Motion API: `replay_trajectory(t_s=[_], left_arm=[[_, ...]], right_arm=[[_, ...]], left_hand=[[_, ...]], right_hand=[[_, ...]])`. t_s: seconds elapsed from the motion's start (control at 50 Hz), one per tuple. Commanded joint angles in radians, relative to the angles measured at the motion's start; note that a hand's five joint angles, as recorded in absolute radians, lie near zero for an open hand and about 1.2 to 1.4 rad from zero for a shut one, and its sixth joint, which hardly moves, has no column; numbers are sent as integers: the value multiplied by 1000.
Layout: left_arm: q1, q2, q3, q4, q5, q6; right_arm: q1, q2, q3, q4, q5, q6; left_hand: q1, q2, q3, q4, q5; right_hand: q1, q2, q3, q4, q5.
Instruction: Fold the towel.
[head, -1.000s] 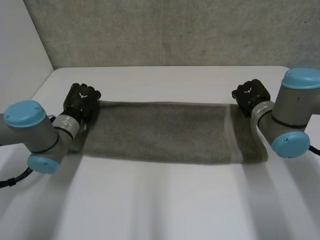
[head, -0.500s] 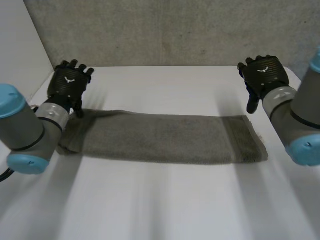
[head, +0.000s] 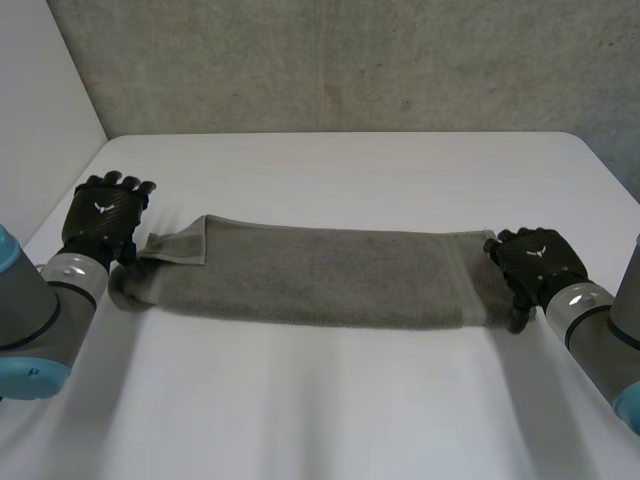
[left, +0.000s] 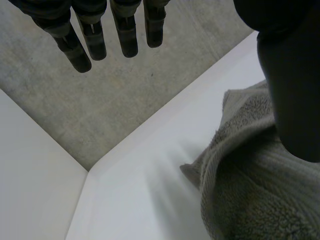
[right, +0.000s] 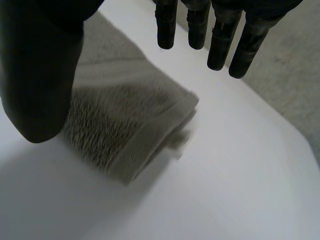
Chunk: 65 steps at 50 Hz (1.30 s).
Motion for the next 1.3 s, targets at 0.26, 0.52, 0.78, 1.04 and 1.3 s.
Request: replay_trajectory(t_s=[0.26,0.52,0.78,1.04,1.3], left_arm=[[-7,-134,151,30,25,5],[-12,-359,484,-73,11,22],[-7,-466,647,-168,-132,104],[-22,-140,337,-226,-119,53],[-44,18,45,-162,-52,36]], right_arm=[[-28,33,6,-3,-52,4],[-31,33,12,-3,-52,4],[-28,33,20,-26,-52,4],[-27,33,23,-43,-54,1],[-28,41,23,-60,-56,-4]], left_hand=[[-64,-56,-46,-63,-189],[-44,-36,-25,-42,-168],[-47,-39,-28,-45,-171],[-67,-59,-49,-66,-191],[-64,-56,-46,-63,-189]], right_hand=[[140,151,154,145,130],[243,254,257,248,232],[387,398,401,392,376],[457,468,471,463,447],[493,504,506,498,482]])
